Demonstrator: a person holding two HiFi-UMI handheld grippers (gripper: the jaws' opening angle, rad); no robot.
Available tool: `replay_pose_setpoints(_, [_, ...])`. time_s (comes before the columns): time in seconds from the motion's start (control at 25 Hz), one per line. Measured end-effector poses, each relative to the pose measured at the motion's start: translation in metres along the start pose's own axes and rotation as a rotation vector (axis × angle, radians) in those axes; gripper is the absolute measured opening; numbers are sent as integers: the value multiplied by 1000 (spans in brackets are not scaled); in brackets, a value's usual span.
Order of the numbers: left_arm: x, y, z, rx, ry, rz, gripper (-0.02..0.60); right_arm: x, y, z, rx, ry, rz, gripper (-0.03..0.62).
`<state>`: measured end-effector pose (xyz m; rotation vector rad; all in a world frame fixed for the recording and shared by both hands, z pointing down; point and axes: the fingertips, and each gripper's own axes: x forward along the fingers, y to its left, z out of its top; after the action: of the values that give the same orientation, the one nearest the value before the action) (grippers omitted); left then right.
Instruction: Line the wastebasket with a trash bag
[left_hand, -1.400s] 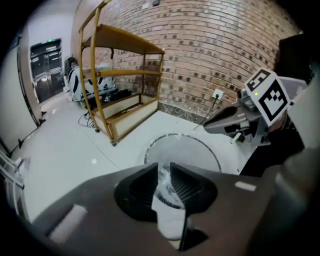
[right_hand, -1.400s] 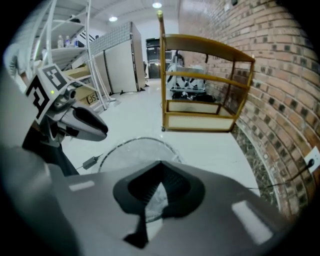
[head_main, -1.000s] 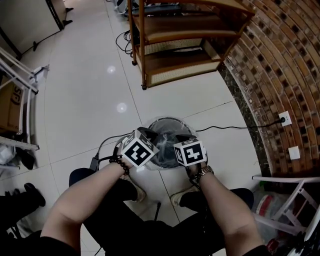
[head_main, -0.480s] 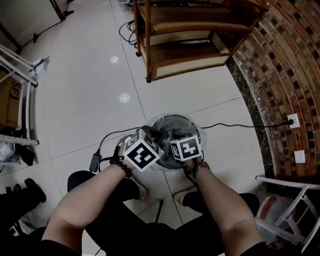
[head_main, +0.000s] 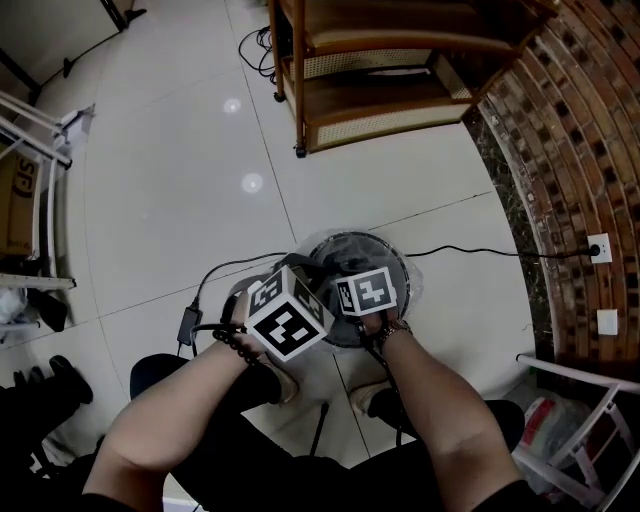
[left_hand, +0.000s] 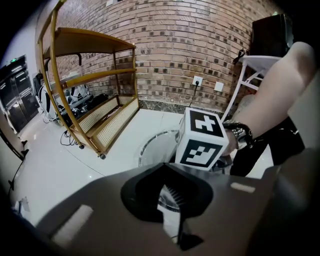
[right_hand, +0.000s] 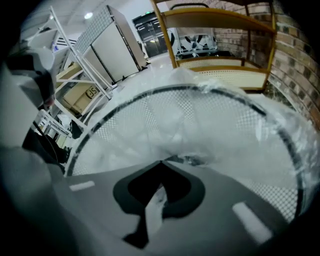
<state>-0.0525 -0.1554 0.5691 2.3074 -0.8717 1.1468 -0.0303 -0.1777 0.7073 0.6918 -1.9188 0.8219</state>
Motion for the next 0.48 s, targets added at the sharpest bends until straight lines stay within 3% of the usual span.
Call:
replay_pose_setpoints(0.36, [1, 10, 3, -1, 16, 6, 3, 42, -2, -8, 37, 57, 43, 2])
replay_pose_setpoints(0.48, [-2, 12, 7, -16, 6, 6, 3, 55, 7, -4, 53, 46, 97, 2])
